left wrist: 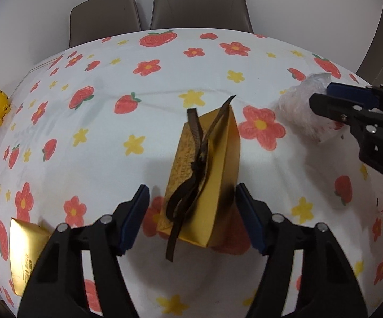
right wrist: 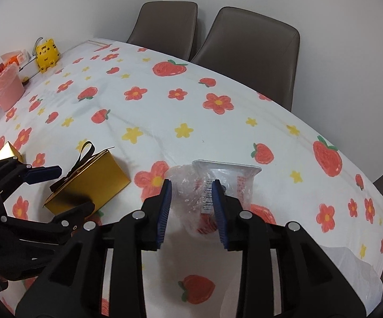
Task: Collect trash
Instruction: 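Grasp the gold ribboned box with the left tool while the right tool grasps the clear cup, then carry the gold box and clear cup over to the grey bin, then open both tools to drop the box and cup into the bin, then move both tools back over the table toward the gold card, then grasp the gold card with the left tool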
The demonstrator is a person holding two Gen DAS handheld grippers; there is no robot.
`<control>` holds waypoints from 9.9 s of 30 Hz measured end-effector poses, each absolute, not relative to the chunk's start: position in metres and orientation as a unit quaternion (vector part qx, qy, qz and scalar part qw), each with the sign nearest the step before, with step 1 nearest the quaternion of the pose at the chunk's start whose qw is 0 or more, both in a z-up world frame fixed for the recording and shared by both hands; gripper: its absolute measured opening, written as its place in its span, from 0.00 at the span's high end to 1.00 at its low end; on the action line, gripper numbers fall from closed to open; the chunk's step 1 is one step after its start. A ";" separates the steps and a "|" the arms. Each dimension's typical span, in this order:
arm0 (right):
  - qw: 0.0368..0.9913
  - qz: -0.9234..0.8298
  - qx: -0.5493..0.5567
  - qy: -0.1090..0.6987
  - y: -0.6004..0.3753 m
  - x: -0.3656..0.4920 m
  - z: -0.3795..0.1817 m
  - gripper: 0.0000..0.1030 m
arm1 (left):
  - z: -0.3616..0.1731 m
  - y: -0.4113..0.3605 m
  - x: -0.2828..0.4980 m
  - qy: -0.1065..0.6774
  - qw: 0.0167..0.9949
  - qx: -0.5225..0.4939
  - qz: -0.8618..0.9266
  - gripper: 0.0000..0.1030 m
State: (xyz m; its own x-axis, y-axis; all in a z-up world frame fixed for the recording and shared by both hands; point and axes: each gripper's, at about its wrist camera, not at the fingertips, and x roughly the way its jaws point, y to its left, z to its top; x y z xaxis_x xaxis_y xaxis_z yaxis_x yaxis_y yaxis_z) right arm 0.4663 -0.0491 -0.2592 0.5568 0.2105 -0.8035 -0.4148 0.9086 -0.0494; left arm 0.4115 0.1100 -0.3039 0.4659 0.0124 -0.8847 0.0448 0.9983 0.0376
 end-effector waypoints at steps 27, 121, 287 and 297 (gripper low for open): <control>0.868 0.161 -0.125 0.452 -0.051 0.476 -0.276 0.43 | -0.303 0.103 0.417 0.519 0.854 0.039 -0.014 0.45; 0.908 -0.026 -0.012 0.418 -0.487 0.155 -0.158 1.00 | -0.184 -0.341 0.185 0.436 0.853 0.123 -0.259 0.49; 0.845 0.298 -0.131 0.424 0.106 0.329 -0.215 0.50 | -0.278 0.236 0.276 0.506 0.860 0.056 0.045 0.52; 0.860 0.267 -0.110 0.420 0.050 0.309 -0.198 0.50 | -0.238 0.187 0.252 0.486 0.871 0.065 0.021 0.52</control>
State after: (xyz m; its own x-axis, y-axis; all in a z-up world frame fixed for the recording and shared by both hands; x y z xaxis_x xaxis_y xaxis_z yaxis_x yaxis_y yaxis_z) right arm 0.3092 0.0495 -0.1981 0.5051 0.3667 -0.7813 -0.5514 0.8335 0.0347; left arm 0.2516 0.1866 -0.2376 0.5261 0.1000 -0.8445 0.0259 0.9907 0.1335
